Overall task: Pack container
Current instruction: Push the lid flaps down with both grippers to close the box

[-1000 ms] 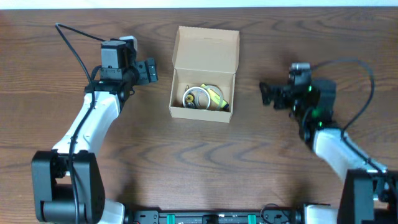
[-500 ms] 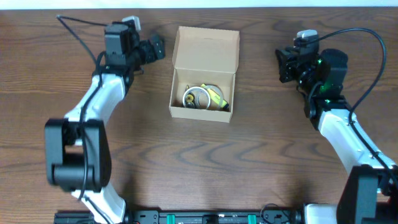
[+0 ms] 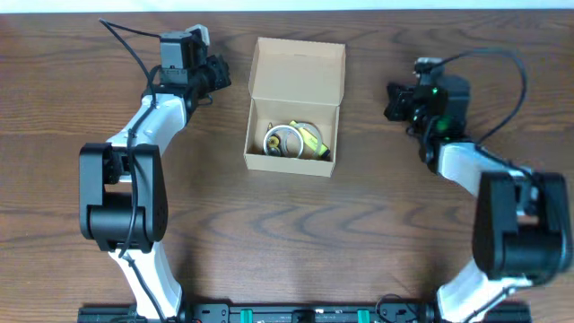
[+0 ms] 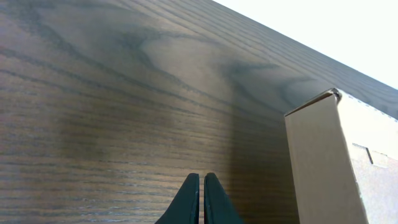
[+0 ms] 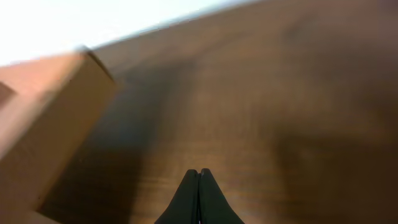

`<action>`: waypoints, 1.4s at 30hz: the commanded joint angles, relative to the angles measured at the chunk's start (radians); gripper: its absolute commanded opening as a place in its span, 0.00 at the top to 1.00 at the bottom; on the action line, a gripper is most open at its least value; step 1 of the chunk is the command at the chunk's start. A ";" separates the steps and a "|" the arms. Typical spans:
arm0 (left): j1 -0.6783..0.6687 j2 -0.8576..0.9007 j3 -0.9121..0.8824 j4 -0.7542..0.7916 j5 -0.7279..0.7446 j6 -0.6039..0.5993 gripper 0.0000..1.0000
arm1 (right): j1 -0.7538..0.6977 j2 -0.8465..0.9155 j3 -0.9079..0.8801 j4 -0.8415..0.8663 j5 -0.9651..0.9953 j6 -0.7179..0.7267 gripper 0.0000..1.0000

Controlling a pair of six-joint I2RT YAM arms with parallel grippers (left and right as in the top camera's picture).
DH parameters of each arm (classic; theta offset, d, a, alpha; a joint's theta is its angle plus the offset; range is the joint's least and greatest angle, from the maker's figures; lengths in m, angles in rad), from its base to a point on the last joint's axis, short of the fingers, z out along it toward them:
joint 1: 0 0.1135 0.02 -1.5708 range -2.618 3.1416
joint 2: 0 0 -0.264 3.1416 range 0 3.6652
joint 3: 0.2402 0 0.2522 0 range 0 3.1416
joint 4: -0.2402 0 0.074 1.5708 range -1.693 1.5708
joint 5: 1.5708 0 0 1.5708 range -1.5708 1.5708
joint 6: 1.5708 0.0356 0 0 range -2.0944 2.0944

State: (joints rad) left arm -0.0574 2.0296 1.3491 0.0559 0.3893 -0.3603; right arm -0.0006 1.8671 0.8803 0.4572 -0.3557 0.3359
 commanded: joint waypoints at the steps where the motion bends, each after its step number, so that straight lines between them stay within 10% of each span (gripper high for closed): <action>1: 0.022 0.011 0.021 0.001 0.003 -0.045 0.94 | 0.009 0.098 0.041 0.040 -0.093 0.167 0.99; 42: 0.067 0.291 0.321 0.064 0.799 -0.197 0.95 | 0.167 0.244 0.369 0.043 -0.237 0.249 0.99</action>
State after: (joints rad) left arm -0.0071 2.3047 1.6257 0.1158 1.0840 -0.5751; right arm 0.1528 2.1475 1.2312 0.5022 -0.5694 0.6140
